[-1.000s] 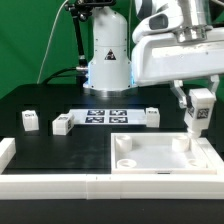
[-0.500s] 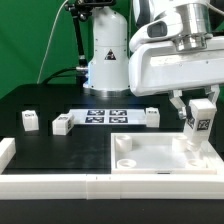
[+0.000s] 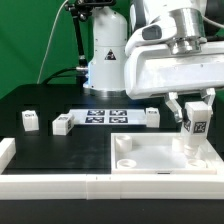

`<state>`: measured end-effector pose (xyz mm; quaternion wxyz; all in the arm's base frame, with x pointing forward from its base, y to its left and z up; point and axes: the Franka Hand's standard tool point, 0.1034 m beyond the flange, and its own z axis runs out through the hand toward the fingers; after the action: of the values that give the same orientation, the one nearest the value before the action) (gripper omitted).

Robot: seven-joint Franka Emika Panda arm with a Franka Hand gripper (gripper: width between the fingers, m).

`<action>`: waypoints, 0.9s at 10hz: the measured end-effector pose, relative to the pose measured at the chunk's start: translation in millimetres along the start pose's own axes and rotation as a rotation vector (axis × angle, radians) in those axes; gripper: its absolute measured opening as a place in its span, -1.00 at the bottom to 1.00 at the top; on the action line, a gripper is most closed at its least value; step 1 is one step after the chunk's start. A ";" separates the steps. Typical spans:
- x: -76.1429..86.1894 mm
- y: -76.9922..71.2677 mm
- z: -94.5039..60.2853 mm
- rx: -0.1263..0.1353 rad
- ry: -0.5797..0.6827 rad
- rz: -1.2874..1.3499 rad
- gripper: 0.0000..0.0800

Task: Assemble one leg

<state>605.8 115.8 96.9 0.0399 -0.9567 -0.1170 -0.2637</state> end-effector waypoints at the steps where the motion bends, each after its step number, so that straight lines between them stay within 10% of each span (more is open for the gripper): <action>1: 3.1 0.6 1.0 0.000 0.004 0.000 -0.27; 9: -2.2 -4.3 21.3 0.005 0.005 0.000 -0.27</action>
Offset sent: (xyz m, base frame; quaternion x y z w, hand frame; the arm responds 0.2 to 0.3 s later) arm 0.0163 -0.0006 -0.0072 -0.0028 0.0102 0.0058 0.9999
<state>613.5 122.4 77.6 0.0426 -0.9560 -0.1175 -0.2656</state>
